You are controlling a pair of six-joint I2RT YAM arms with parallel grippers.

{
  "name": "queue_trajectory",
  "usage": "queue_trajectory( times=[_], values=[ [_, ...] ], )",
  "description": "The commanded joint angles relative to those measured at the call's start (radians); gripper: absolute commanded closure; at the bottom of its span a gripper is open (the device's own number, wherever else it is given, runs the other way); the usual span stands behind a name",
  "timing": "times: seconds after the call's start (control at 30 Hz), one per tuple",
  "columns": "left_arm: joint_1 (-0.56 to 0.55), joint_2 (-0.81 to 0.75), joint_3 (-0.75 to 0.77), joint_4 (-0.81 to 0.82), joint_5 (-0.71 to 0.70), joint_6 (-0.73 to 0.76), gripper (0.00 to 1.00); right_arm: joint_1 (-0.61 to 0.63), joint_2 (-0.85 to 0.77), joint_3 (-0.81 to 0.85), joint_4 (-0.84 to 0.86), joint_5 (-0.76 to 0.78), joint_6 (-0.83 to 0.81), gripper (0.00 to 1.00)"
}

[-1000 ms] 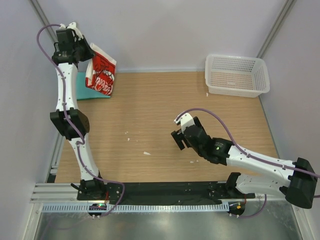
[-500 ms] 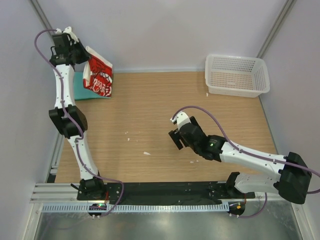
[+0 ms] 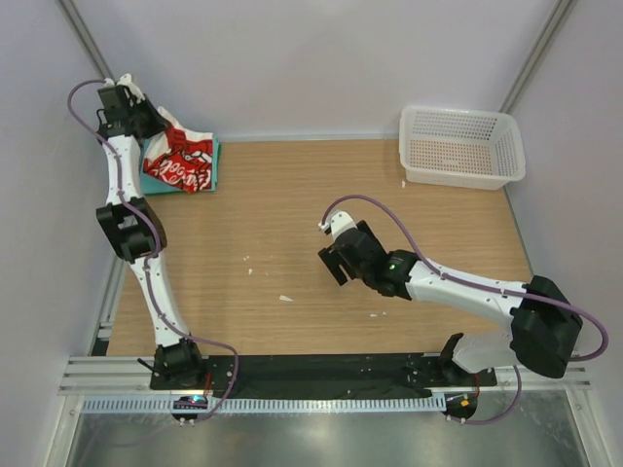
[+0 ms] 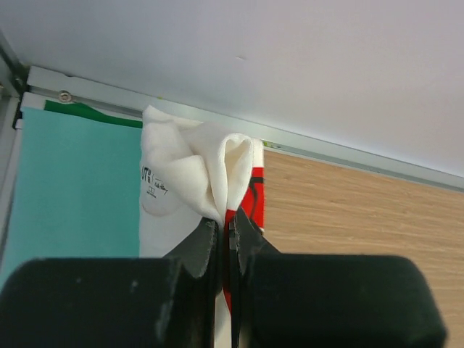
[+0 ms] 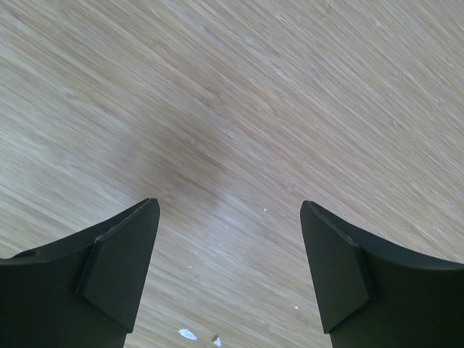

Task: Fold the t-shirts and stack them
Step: Neatly place the folded tshirt to the corner, then reset both grippers

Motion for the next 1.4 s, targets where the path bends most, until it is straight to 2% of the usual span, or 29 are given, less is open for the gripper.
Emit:
queue_trajectory(
  times=[0.0, 0.07, 0.1, 0.13, 0.23, 0.3, 0.37, 0.5, 0.57, 0.67, 0.73, 0.8, 0.9, 1.0, 1.07, 1.13, 1.27, 1.3, 1.33, 1.37],
  values=[
    [0.040, 0.046, 0.051, 0.103, 0.004, 0.005, 1.00, -0.014, 0.037, 0.066, 0.029, -0.022, -0.010, 0.15],
    [0.051, 0.070, 0.065, 0.117, -0.033, 0.013, 0.97, -0.024, 0.052, 0.084, 0.020, -0.035, -0.005, 0.15],
    [0.051, 0.085, 0.070, 0.111, -0.071, 0.039, 0.81, -0.027, 0.068, 0.090, 0.020, -0.039, -0.002, 0.15],
    [0.050, 0.089, 0.074, 0.108, -0.127, 0.053, 0.73, -0.031, 0.074, 0.098, 0.018, -0.048, 0.001, 0.15],
    [0.044, 0.075, 0.085, 0.106, -0.213, 0.094, 0.54, -0.043, 0.091, 0.116, 0.014, -0.060, 0.016, 0.15],
    [0.030, 0.061, 0.099, 0.108, -0.272, 0.110, 0.46, -0.043, 0.095, 0.127, 0.006, -0.063, 0.024, 0.15],
    [0.019, 0.037, 0.098, 0.123, -0.310, 0.114, 0.39, -0.044, 0.092, 0.138, 0.004, -0.062, 0.036, 0.15],
    [-0.007, -0.012, 0.078, 0.120, -0.358, 0.136, 0.36, -0.047, 0.065, 0.127, 0.003, -0.057, 0.105, 0.15],
    [-0.042, -0.049, 0.041, 0.103, -0.468, 0.189, 0.34, -0.047, 0.043, 0.115, -0.006, -0.057, 0.131, 0.15],
    [-0.090, -0.078, 0.036, 0.060, -0.732, 0.266, 0.30, -0.047, 0.004, 0.101, -0.020, -0.068, 0.169, 0.15],
    [-0.101, -0.108, 0.016, 0.045, -0.819, 0.288, 0.28, -0.047, -0.015, 0.094, -0.035, -0.068, 0.188, 0.15],
    [-0.117, -0.153, -0.011, 0.045, -0.873, 0.324, 0.17, -0.047, -0.053, 0.089, -0.043, -0.068, 0.196, 0.15],
    [-0.127, -0.218, -0.105, 0.026, -0.796, 0.309, 0.20, -0.047, -0.116, 0.075, -0.065, -0.057, 0.219, 0.15],
    [-0.165, -0.337, -0.218, -0.026, -0.624, 0.167, 0.27, -0.047, -0.183, 0.051, -0.089, -0.043, 0.260, 0.14],
    [-0.199, -0.393, -0.286, -0.047, -0.572, 0.121, 0.28, -0.047, -0.214, 0.037, -0.086, -0.040, 0.286, 0.14],
    [-0.243, -0.456, -0.414, -0.064, -0.508, 0.089, 0.30, -0.047, -0.257, 0.012, -0.077, -0.036, 0.347, 0.14],
    [-0.427, -0.702, -0.709, -0.055, -0.381, -0.002, 0.30, -0.049, -0.337, -0.072, -0.025, -0.040, 0.501, 0.14],
    [-0.458, -0.747, -0.784, -0.034, -0.279, -0.030, 0.30, -0.047, -0.355, -0.093, -0.017, -0.029, 0.566, 0.13],
    [-0.487, -0.790, -0.924, -0.014, -0.216, -0.059, 0.30, -0.047, -0.375, -0.139, -0.002, -0.022, 0.600, 0.13],
    [-0.539, -0.843, -1.017, 0.011, -0.167, -0.147, 0.29, -0.049, -0.417, -0.165, 0.004, -0.013, 0.634, 0.12]
  ],
)
